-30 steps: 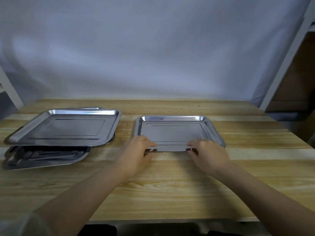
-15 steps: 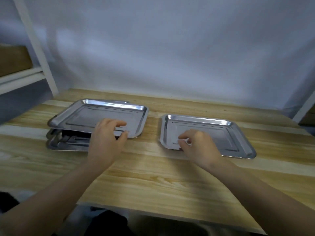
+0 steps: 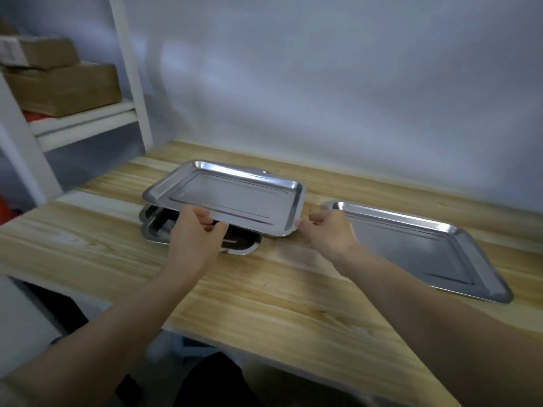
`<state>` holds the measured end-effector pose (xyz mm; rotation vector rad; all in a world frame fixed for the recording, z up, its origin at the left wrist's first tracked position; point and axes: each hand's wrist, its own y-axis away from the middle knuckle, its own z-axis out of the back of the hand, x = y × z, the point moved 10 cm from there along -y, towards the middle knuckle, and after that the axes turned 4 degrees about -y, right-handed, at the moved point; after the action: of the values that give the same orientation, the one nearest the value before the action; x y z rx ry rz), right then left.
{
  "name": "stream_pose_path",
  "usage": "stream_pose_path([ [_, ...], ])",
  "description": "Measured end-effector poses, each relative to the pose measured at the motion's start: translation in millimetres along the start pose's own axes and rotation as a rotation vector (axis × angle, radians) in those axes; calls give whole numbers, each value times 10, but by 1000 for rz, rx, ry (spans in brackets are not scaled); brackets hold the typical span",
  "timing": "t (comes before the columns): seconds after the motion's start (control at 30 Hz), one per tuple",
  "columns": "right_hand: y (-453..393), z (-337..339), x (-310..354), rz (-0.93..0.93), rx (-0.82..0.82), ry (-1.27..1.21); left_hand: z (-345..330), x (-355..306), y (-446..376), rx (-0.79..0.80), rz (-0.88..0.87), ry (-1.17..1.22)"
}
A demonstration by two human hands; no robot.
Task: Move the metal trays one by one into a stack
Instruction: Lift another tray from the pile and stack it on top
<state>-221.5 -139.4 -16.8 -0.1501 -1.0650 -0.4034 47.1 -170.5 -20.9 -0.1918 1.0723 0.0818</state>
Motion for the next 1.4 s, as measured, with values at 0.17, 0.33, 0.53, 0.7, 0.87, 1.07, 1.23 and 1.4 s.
stream_pose_path([
  [0.17, -84, -194, -37, -113, 39, -209, -43, 223, -73, 88, 244, 349],
  [0.33, -94, -288, -91, -216, 60, -349, -171, 168, -26, 187, 328, 565],
  [0.53, -38, -355, -62, -266, 111, -492, -331, 80, 56, 262, 379, 714],
  [0.7, 61, -406, -35, -292, 173, -596, -374, 1, 75, 238, 441, 782],
  [0.87, 169, -471, -26, -310, 243, -679, -422, 6, 87, 196, 458, 816],
  [1.07, 279, -442, -27, -278, 314, -704, -391, -48, 94, 98, 411, 823],
  [1.23, 317, -275, -123, -223, 301, -673, -364, -245, 109, 102, 334, 730],
  [1.4, 266, 226, -312, -163, 108, -757, -376, -452, 178, 141, 246, 493],
])
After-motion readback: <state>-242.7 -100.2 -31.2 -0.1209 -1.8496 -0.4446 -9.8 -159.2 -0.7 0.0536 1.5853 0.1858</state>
